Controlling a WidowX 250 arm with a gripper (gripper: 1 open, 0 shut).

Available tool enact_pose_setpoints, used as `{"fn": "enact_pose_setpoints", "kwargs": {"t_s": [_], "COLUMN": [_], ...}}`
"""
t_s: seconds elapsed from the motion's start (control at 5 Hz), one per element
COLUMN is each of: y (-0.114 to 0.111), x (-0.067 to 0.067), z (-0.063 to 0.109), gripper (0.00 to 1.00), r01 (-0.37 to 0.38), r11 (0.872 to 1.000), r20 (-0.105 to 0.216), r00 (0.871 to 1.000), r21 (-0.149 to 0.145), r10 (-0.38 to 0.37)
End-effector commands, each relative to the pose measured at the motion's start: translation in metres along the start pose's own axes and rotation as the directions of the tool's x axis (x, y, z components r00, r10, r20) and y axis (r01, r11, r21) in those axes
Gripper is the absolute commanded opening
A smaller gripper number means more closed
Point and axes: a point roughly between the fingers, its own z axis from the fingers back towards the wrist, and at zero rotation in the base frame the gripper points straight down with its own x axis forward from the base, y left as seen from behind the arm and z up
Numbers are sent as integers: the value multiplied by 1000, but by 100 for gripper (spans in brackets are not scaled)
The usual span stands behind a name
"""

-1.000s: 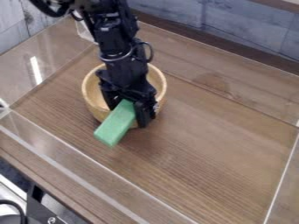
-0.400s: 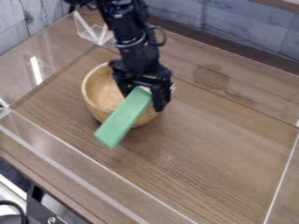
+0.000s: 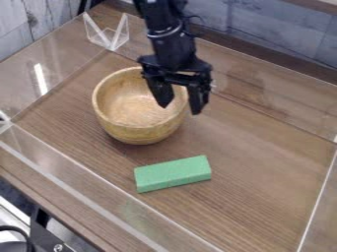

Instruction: Move green stick from inside the wooden bowl to the table next to it

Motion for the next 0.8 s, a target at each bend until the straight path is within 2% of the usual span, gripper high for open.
{"fn": "enact_pose_setpoints", "kwargs": {"t_s": [0.0, 0.2, 0.6], "y": [-8, -13, -27], "x": [11, 12, 12], "z": [25, 31, 54], "gripper": [100, 100, 100], "r01": [-14, -29, 72], "r11": [1000, 999, 997], "r20": [76, 82, 66], "r00": [997, 996, 995], "r21": [13, 16, 8], "r10": [13, 28, -72]}}
